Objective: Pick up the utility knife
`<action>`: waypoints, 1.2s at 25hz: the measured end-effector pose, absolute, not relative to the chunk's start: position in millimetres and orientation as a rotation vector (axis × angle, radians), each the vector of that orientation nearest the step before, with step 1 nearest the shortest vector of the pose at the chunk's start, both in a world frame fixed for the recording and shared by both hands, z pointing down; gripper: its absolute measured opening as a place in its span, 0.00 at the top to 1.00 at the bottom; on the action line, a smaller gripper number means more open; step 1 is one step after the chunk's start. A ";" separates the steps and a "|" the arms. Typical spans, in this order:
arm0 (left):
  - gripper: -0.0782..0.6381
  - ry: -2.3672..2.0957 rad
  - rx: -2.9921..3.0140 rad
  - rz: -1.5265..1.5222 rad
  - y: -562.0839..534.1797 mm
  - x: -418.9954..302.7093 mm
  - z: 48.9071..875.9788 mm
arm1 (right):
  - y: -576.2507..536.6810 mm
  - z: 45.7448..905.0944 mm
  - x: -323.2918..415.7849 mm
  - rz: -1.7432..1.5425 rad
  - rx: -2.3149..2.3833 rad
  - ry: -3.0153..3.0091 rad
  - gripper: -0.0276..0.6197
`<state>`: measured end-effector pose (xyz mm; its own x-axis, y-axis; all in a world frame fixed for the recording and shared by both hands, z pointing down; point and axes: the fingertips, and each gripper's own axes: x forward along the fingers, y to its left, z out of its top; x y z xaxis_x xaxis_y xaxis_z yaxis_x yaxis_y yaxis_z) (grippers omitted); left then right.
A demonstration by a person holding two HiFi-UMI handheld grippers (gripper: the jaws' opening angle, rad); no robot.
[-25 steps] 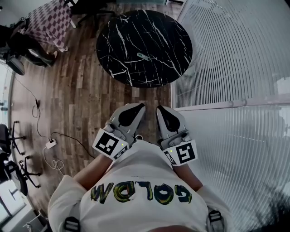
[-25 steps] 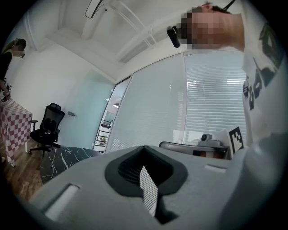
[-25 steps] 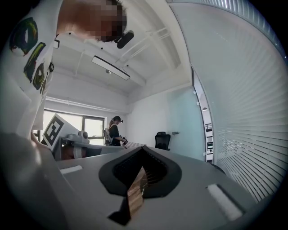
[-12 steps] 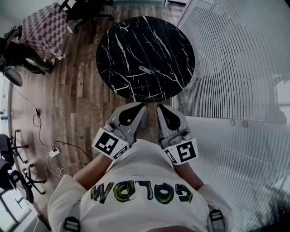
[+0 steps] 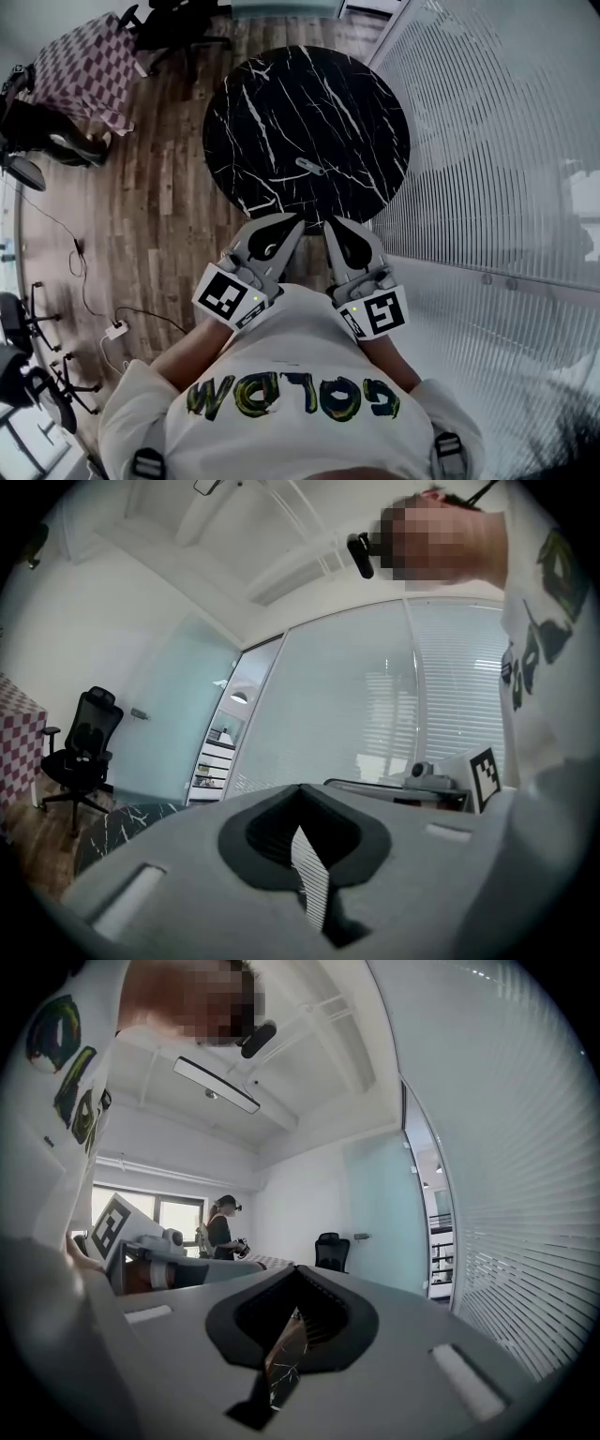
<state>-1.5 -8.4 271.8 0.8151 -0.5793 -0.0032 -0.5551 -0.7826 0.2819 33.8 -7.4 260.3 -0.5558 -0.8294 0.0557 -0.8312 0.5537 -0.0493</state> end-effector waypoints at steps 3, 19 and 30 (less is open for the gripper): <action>0.89 -0.871 2.733 -0.134 -23.7 -8.2 271.6 | -23.3 259.9 28.6 0.103 1.472 -2.746 0.95; 0.89 -0.885 2.705 -0.119 -55.9 -32.2 283.9 | -56.2 269.4 10.3 0.124 1.465 -2.731 0.95; 0.89 -0.944 2.662 -0.096 -62.3 -13.2 297.0 | -62.0 279.9 37.7 0.137 1.419 -2.725 0.95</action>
